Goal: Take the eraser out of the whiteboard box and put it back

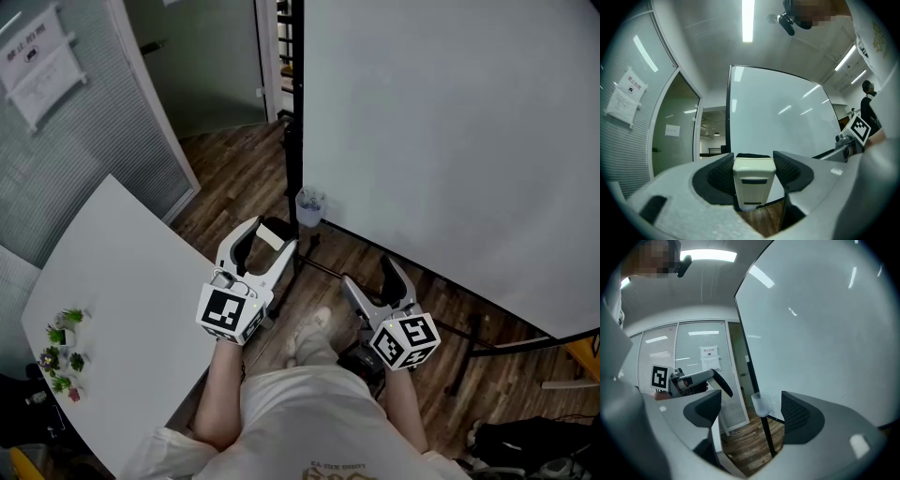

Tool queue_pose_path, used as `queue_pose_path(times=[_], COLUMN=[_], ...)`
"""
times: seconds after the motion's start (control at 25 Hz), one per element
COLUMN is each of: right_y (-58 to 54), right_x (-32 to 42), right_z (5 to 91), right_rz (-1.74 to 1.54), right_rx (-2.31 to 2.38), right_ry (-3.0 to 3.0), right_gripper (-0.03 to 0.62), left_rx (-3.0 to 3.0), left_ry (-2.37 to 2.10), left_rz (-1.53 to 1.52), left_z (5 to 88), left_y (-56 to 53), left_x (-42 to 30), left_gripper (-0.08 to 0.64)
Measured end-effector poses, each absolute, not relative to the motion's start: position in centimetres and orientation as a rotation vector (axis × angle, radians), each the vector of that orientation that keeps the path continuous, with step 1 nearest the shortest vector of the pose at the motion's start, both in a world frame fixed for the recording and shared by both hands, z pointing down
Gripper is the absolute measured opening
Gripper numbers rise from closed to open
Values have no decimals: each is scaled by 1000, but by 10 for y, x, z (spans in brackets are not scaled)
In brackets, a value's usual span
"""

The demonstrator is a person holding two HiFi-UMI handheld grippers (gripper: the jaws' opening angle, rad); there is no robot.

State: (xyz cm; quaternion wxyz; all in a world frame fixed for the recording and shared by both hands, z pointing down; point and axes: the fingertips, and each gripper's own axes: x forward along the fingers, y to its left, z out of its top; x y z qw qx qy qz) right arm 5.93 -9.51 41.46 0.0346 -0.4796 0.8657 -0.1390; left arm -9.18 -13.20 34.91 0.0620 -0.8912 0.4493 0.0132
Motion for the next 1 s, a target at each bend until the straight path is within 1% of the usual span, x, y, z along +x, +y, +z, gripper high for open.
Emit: queue_pose_path(times=[1.0], right_y=[-71], right_x=[56], right_z=[424], right_rz=[-500], right_rx=[-1520], right_ry=[2648], right_gripper=[397], left_rx=[-2753], left_ry=[1308], left_rz=[8], left_z=[353], left_y=[-121], left_x=[-90], left_gripper=[261])
